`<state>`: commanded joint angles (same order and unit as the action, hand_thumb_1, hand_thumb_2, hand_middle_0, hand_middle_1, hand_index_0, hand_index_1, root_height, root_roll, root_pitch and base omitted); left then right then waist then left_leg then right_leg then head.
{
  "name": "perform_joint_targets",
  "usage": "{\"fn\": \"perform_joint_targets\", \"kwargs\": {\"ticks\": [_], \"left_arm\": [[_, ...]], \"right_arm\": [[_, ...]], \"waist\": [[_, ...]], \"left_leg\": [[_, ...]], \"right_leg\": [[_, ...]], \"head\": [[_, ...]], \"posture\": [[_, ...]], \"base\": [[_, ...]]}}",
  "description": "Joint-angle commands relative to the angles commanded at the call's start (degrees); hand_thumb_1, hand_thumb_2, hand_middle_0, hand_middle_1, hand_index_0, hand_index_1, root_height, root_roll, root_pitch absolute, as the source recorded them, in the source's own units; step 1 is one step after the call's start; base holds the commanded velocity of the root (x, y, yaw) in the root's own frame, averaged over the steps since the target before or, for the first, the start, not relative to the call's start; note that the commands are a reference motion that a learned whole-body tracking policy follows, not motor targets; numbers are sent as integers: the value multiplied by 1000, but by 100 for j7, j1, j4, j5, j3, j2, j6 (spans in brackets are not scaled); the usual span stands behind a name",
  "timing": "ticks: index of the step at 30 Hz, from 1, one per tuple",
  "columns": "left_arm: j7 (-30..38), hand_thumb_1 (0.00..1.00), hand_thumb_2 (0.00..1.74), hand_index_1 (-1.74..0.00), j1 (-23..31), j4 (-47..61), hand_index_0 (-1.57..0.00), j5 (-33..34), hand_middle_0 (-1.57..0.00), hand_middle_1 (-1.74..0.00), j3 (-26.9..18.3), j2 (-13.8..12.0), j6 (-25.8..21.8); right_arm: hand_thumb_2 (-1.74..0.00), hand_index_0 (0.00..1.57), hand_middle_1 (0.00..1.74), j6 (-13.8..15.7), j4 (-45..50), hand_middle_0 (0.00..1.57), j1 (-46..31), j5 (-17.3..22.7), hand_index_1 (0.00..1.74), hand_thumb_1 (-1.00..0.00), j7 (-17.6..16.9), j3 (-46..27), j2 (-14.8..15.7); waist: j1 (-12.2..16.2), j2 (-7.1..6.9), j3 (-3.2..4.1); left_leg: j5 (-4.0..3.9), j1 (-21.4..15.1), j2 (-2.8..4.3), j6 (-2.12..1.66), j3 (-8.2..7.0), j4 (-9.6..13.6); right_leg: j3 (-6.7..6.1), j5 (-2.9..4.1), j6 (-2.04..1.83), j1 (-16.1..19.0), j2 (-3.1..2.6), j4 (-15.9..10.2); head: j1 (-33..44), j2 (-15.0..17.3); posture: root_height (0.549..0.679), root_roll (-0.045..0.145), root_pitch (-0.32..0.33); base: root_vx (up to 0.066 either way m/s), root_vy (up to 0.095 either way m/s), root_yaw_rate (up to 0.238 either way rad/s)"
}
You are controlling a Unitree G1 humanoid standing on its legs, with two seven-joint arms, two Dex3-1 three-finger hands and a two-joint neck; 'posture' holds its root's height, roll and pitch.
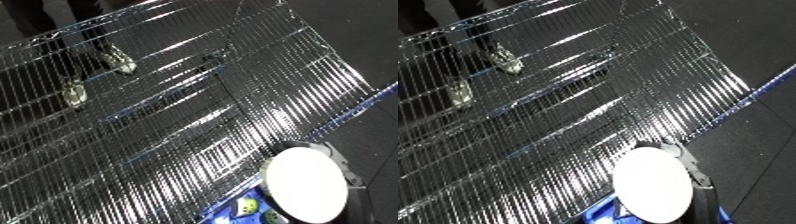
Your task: Pick up the object and place it into the box
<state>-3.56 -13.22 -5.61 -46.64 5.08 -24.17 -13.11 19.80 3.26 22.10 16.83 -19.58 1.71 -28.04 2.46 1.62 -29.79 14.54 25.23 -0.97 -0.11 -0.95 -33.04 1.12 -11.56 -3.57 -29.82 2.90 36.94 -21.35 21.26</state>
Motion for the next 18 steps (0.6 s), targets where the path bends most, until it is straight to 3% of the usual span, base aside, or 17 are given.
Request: {"fn": "perform_joint_targets", "kwargs": {"ticks": [4,10,12,18], "left_arm": [[-50,1000,1740,-1740,132,-1,-1570,-46,-1570,-1740,-137,-3,67],[-54,1000,1740,-1740,382,4,-1570,-141,-1570,-1740,-220,147,11],[-55,1000,1740,-1740,443,-12,-1570,-177,-1570,-1740,-231,219,-47],[16,1000,1740,-1740,488,-105,-1570,-291,-1570,-1740,-159,389,-213]], "right_arm": [[-1044,942,1044,59,-61,942,-372,75,1044,-600,-65,-260,3],[-1044,942,1044,35,-214,942,-966,233,1044,-600,-194,-651,-159],[-1044,942,1044,67,-302,942,-1149,405,1044,-600,-143,-787,-216],[-1044,942,1044,120,-611,942,-1451,646,1044,-600,-36,-1012,-330]], "waist": [[150,46,38],[416,210,234],[506,265,278],[727,408,289]], "left_leg": [[22,-416,24,-27,-104,163],[26,-907,3,-73,-287,432],[29,-1027,-11,-84,-350,505],[75,-1247,-48,-87,-477,558]], "right_leg": [[-75,17,1,396,61,-244],[-238,27,5,754,109,-574],[-283,39,4,840,118,-681],[-392,23,22,982,121,-746]], "head": [[-440,300],[-1242,834],[-1556,1152],[-2105,1707]], "posture": [[657,54,86],[662,70,63],[664,75,59],[666,86,43]], "base": [[66,56,-214],[90,125,-194],[75,153,-213],[62,129,-149]]}}
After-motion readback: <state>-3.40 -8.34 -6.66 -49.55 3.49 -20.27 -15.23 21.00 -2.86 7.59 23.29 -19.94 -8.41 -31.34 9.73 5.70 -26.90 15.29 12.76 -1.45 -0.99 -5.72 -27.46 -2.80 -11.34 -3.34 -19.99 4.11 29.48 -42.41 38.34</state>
